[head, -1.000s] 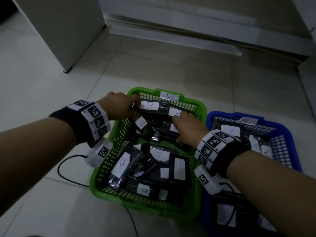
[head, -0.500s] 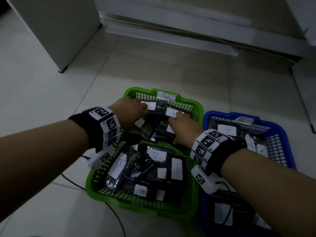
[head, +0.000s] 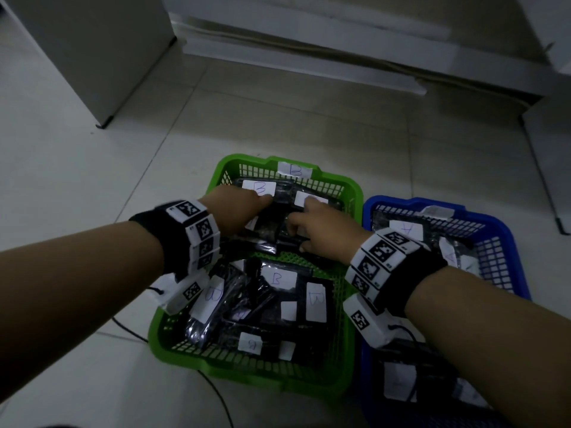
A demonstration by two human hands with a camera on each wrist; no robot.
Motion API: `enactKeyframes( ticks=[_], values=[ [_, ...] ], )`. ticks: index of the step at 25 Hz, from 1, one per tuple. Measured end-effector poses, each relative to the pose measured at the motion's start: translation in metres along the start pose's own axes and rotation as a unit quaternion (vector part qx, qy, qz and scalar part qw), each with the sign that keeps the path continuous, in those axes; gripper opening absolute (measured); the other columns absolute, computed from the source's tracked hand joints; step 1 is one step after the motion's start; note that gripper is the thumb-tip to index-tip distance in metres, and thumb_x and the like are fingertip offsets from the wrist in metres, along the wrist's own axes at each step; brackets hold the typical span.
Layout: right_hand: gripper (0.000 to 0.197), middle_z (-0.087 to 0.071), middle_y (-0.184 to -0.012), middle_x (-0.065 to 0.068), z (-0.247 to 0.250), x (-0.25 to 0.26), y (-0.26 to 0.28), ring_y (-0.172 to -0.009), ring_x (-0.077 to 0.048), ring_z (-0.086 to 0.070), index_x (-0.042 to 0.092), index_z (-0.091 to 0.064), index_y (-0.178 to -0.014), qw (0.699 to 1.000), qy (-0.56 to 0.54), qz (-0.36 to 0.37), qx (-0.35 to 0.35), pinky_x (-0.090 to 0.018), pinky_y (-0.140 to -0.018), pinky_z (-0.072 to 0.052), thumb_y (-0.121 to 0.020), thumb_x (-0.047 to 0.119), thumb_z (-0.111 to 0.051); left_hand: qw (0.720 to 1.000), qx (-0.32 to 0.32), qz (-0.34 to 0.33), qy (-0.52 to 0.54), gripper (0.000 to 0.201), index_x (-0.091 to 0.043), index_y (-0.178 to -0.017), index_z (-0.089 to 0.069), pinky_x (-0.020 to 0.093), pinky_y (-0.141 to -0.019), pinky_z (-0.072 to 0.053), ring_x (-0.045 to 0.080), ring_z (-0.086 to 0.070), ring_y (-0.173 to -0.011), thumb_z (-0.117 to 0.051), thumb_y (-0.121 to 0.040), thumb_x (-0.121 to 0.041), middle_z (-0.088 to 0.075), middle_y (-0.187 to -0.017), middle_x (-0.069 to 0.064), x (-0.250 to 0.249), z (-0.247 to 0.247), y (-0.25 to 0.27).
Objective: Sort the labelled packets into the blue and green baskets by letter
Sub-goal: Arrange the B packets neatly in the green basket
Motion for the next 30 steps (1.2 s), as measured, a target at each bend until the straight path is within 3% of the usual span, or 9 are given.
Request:
enactKeyframes(
  ticks=[4, 7, 11, 15, 18, 20, 23, 26, 30],
  values=[
    [0.038, -0.048, -0.117, -0.010, 0.000, 0.008, 0.000, -0.105, -0.030, -0.052, 0.022, -0.056, -0.121, 0.999, 0.010, 0.025, 0.023, -0.029, -0.072, -0.038, -0.085, 0.015, -0.063, 0.998, 0.040, -0.025, 0.037, 0.025, -0.009, -0.110, -0.057, 0.035, -0.084, -0.049, 0.026, -0.059, -0.102, -0.053, -0.090, -0.022, -0.056, -0.118, 0.010, 0.000, -0.012, 0.002],
    [0.027, -0.062, -0.112, -0.007, -0.009, 0.017, 0.004, -0.103, -0.026, -0.059, 0.017, -0.069, -0.108, 0.999, -0.033, 0.015, 0.023, -0.029, -0.078, -0.047, -0.086, 0.007, -0.057, 0.994, 0.054, -0.046, 0.085, 0.027, -0.017, -0.112, -0.063, 0.032, -0.087, -0.049, 0.022, -0.058, -0.104, -0.057, -0.088, -0.026, -0.056, -0.119, 0.003, -0.001, -0.016, 0.016],
    [0.026, -0.064, -0.110, -0.013, -0.053, 0.036, 0.015, -0.101, -0.029, -0.061, 0.004, -0.062, -0.111, 0.995, 0.028, 0.001, 0.099, -0.028, -0.068, -0.043, -0.088, 0.014, -0.058, 0.983, 0.118, -0.109, 0.085, 0.036, -0.019, -0.125, -0.058, 0.029, -0.094, -0.044, 0.023, -0.055, -0.113, -0.056, -0.090, -0.025, -0.057, -0.124, 0.004, -0.027, -0.039, 0.035],
    [0.027, -0.059, -0.115, -0.014, -0.042, 0.036, 0.015, -0.104, -0.029, -0.059, 0.005, -0.057, -0.117, 0.998, 0.022, -0.016, 0.063, -0.029, -0.068, -0.039, -0.091, 0.008, -0.053, 0.981, 0.148, -0.119, 0.043, 0.030, -0.015, -0.121, -0.062, 0.026, -0.088, -0.041, 0.025, -0.057, -0.110, -0.052, -0.093, -0.022, -0.060, -0.124, 0.007, -0.023, -0.043, 0.036],
    [0.029, -0.060, -0.117, -0.014, -0.027, 0.031, 0.017, -0.107, -0.028, -0.059, 0.004, -0.063, -0.108, 0.997, 0.051, -0.046, 0.032, -0.030, -0.073, -0.041, -0.093, -0.004, -0.040, 0.978, 0.166, -0.106, 0.063, 0.032, -0.018, -0.122, -0.063, 0.024, -0.093, -0.039, 0.022, -0.054, -0.116, -0.054, -0.092, -0.015, -0.056, -0.131, 0.003, -0.011, -0.041, 0.035],
    [0.024, -0.061, -0.104, -0.015, -0.030, 0.028, 0.021, -0.101, -0.028, -0.060, 0.002, -0.060, -0.084, 0.995, 0.065, -0.061, 0.050, -0.032, -0.079, -0.044, -0.094, -0.004, -0.039, 0.977, 0.173, -0.098, 0.072, 0.032, -0.016, -0.119, -0.065, 0.020, -0.089, -0.037, 0.021, -0.054, -0.116, -0.054, -0.090, -0.008, -0.057, -0.131, 0.002, -0.008, -0.042, 0.034],
    [0.039, -0.042, -0.072, -0.007, -0.034, 0.019, 0.025, -0.093, -0.024, -0.059, 0.013, -0.041, -0.061, 0.993, 0.054, -0.087, 0.064, -0.031, -0.077, -0.043, -0.094, -0.008, -0.036, 0.983, 0.118, -0.126, 0.059, 0.029, -0.022, -0.113, -0.067, 0.015, -0.081, -0.034, 0.016, -0.054, -0.113, -0.055, -0.089, -0.009, -0.057, -0.124, -0.003, -0.011, -0.026, 0.034],
    [0.033, -0.057, -0.100, -0.016, -0.036, 0.019, 0.026, -0.111, -0.026, -0.056, 0.009, -0.055, -0.078, 0.994, 0.030, -0.080, 0.072, -0.033, -0.088, -0.046, -0.094, -0.009, -0.033, 0.991, 0.009, -0.126, 0.049, 0.023, -0.029, -0.111, -0.064, 0.027, -0.089, -0.043, 0.014, -0.055, -0.111, -0.055, -0.090, -0.024, -0.058, -0.118, -0.009, 0.000, 0.005, 0.036],
    [0.043, -0.045, -0.074, -0.008, -0.029, 0.023, 0.020, -0.078, -0.021, -0.053, 0.017, -0.030, -0.057, 0.993, -0.009, -0.092, 0.080, -0.024, -0.057, -0.033, -0.091, -0.008, -0.037, 0.996, -0.040, -0.051, 0.053, 0.025, -0.033, -0.114, -0.057, 0.034, -0.093, -0.036, 0.012, -0.053, -0.114, -0.052, -0.090, -0.029, -0.058, -0.120, -0.012, 0.028, 0.022, 0.038]
  ],
)
Point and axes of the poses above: each hand's wrist, its own y-axis away from the middle knuckle, its own z-axis out of the back of the hand, x = y × z, the point moved 10 cm from there along -y, towards the middle knuckle
